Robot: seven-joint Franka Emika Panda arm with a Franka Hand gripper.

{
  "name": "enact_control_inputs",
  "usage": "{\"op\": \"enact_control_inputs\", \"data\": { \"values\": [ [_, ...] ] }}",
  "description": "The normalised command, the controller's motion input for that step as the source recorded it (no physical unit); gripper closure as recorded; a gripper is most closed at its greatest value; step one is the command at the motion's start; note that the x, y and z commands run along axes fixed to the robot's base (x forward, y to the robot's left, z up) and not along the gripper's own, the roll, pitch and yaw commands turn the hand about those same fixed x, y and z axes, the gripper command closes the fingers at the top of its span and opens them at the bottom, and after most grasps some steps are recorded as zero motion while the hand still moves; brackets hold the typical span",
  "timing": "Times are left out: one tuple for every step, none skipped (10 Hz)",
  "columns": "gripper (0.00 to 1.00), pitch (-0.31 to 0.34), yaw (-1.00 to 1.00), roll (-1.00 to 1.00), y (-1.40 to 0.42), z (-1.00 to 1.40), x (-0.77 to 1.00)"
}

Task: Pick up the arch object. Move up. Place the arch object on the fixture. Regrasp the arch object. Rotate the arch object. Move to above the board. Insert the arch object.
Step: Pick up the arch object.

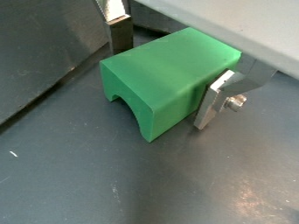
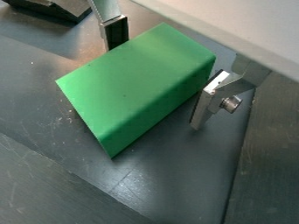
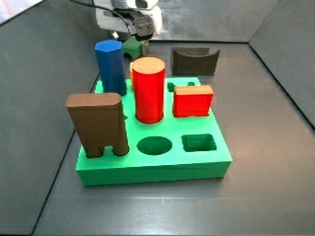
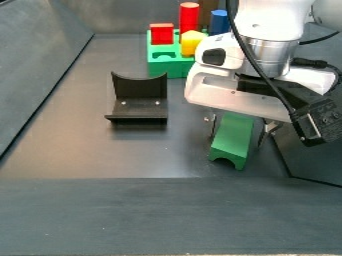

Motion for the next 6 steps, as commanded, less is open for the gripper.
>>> {"op": "enact_control_inputs", "data": {
  "values": [
    [0.0, 0.0, 0.0, 0.0, 0.0, 0.0, 0.0],
    [1.0, 0.0, 0.0, 0.0, 0.0, 0.0, 0.0],
    [1.0, 0.0, 0.0, 0.0, 0.0, 0.0, 0.0],
    [1.0, 0.0, 0.0, 0.0, 0.0, 0.0, 0.0],
    [1.0, 0.0, 0.0, 0.0, 0.0, 0.0, 0.0],
    [1.0, 0.0, 0.0, 0.0, 0.0, 0.0, 0.0]
  ]
}}
